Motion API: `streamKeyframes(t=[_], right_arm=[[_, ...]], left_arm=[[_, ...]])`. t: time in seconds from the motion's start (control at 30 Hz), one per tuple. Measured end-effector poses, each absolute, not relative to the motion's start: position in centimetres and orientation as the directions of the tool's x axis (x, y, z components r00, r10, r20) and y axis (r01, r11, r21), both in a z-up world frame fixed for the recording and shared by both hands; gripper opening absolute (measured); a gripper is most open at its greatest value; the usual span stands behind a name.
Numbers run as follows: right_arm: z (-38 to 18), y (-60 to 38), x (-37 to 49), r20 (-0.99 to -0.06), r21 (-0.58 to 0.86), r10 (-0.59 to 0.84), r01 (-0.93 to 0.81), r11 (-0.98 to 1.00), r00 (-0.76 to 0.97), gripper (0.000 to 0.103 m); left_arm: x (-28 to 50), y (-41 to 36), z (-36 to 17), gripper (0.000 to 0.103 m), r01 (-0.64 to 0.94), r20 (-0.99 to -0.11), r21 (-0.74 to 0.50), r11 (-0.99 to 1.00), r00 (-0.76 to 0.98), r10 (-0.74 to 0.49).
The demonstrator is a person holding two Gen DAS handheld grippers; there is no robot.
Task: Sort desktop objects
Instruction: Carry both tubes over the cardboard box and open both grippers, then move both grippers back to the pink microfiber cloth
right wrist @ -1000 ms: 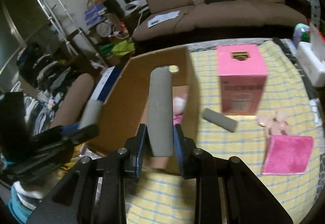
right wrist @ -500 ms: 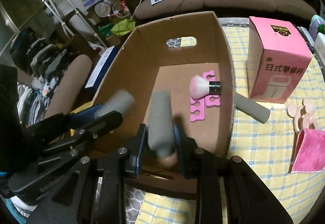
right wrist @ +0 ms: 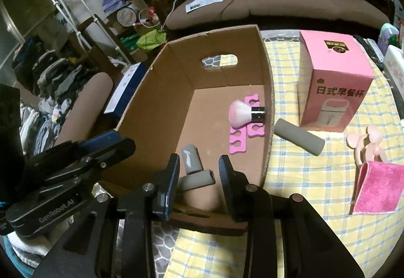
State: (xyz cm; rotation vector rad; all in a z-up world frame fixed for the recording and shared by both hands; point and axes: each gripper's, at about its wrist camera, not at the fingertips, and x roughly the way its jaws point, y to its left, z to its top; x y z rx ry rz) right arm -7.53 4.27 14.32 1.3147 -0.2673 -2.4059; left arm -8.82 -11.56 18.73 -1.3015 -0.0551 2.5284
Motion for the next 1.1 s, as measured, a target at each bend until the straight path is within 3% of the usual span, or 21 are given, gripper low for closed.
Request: streamKeyframes(t=[0.17,0.3,0.4,0.63,1.1], right_arm=[[15.1,4.8,-6.8,-0.763,0.323,-0.4,0.237,-0.916,-0.507,0.043],[15.5,5.9,-6.0,-0.757,0.32,-0.391,0.225,-0.92,-0.523,0.066],[15.7,7.3,-5.6,-0.757,0.313,-0.368,0.195,-0.93,-0.54,0.08],[16.3,12.0,-4.0,-0.746,0.291,-0.305,0.122,-0.949,-0.592,0.081],[15.6,24.5,0.5,-0.763,0.201,-0.115,-0.065,-0.977,-0.636,0.081]], left_arm=[[-7.9,-10.9,19.4,0.049,-0.265,-0.778,-0.16,-0.951,-0.559,0.287],[-7.1,-10.2,19.9,0.059,-0.286,-0.765,-0.196,-0.938,-0.553,0.329],[-6.6,-9.8,20.1,0.075,-0.294,-0.754,-0.225,-0.929,-0.552,0.357],[-5.7,-8.7,20.2,0.096,-0.285,-0.741,-0.269,-0.92,-0.549,0.386],[-3.4,-0.6,20.4,0.096,-0.394,-0.722,-0.246,-0.886,-0.536,0.439]])
